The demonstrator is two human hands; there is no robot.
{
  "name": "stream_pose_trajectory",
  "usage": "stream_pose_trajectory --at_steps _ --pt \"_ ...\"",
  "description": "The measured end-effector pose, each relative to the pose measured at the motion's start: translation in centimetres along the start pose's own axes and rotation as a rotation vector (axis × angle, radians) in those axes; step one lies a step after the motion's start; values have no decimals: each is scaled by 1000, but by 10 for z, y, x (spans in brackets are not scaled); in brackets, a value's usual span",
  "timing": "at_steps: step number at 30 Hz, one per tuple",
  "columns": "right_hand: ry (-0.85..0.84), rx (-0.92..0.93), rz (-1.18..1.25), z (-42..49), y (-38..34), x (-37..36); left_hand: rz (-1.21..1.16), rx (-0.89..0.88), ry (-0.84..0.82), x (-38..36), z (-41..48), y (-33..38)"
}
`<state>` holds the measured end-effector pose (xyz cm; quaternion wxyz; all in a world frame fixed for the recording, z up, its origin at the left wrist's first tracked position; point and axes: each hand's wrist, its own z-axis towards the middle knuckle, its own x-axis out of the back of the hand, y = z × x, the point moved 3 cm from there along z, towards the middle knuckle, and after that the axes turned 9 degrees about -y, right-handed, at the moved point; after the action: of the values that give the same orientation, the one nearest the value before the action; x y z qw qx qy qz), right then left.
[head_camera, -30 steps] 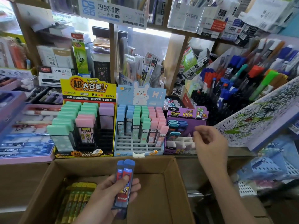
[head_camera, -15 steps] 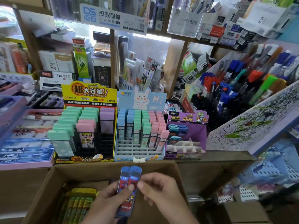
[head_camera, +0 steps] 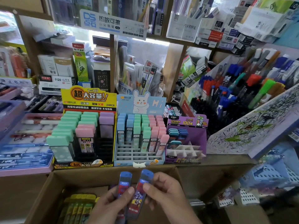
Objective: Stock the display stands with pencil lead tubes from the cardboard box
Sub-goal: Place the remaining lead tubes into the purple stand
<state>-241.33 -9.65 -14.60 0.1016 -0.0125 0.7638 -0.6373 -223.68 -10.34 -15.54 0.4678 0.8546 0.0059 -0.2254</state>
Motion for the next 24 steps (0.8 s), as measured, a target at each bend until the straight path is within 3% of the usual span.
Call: stream_pose_trajectory --at_steps 5,10,15,24 --pt "169 140 -23 -9 -26 26 61 -75 55 12 -2 2" --pt "302 216 -84 -20 -53 59 59 -33 87 11 1 3" --pt "444 344 -196 -26 -77 91 24 -27 26 9 -7 4" --pt "502 461 -418 -3 -105 122 20 -19 96 2 -4 9"
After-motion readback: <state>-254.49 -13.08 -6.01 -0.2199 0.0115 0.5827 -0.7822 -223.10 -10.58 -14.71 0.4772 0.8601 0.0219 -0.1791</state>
